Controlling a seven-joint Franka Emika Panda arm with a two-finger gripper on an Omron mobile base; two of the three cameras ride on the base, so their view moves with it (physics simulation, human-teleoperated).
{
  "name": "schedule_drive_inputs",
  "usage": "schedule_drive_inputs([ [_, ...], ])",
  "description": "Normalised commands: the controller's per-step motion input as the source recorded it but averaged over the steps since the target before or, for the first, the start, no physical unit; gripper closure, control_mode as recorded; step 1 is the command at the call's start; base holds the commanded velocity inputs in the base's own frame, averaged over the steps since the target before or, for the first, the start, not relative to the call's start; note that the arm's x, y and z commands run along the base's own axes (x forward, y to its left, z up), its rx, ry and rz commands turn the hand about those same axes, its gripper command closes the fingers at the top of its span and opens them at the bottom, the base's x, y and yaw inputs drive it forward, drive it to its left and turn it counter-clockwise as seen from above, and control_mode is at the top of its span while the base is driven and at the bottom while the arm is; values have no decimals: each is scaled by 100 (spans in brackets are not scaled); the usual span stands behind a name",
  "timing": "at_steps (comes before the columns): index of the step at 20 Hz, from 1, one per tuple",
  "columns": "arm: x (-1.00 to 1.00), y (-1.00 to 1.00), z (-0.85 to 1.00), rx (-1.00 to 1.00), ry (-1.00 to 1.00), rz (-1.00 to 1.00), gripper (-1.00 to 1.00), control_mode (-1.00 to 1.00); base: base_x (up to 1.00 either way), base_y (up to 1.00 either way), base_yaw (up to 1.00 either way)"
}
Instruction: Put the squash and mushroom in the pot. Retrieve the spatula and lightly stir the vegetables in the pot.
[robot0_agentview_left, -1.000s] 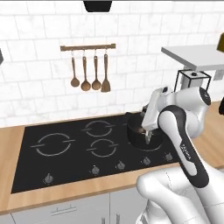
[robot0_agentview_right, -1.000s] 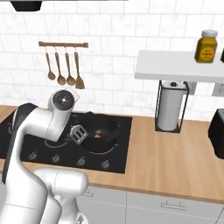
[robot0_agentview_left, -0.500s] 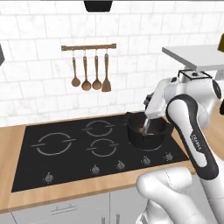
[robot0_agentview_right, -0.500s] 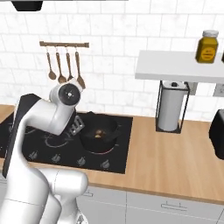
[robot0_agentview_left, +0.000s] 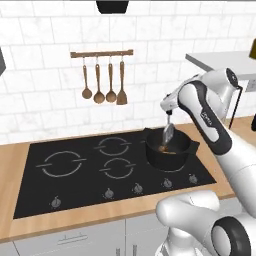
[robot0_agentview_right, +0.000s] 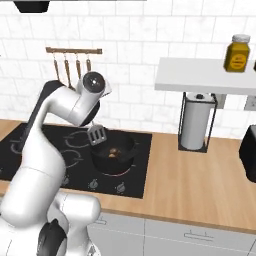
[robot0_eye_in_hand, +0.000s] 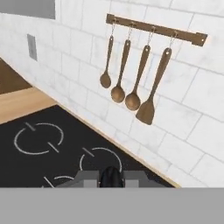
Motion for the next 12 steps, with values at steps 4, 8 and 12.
schedule_drive_inputs([
  [4, 61, -15, -6, 9, 14, -32, 100, -100, 0, 0, 0],
  [8, 59, -12, -27, 13, 12, -35, 100, -100, 0, 0, 0],
  [12, 29, -7, -45, 11, 4, -35, 100, -100, 0, 0, 0],
])
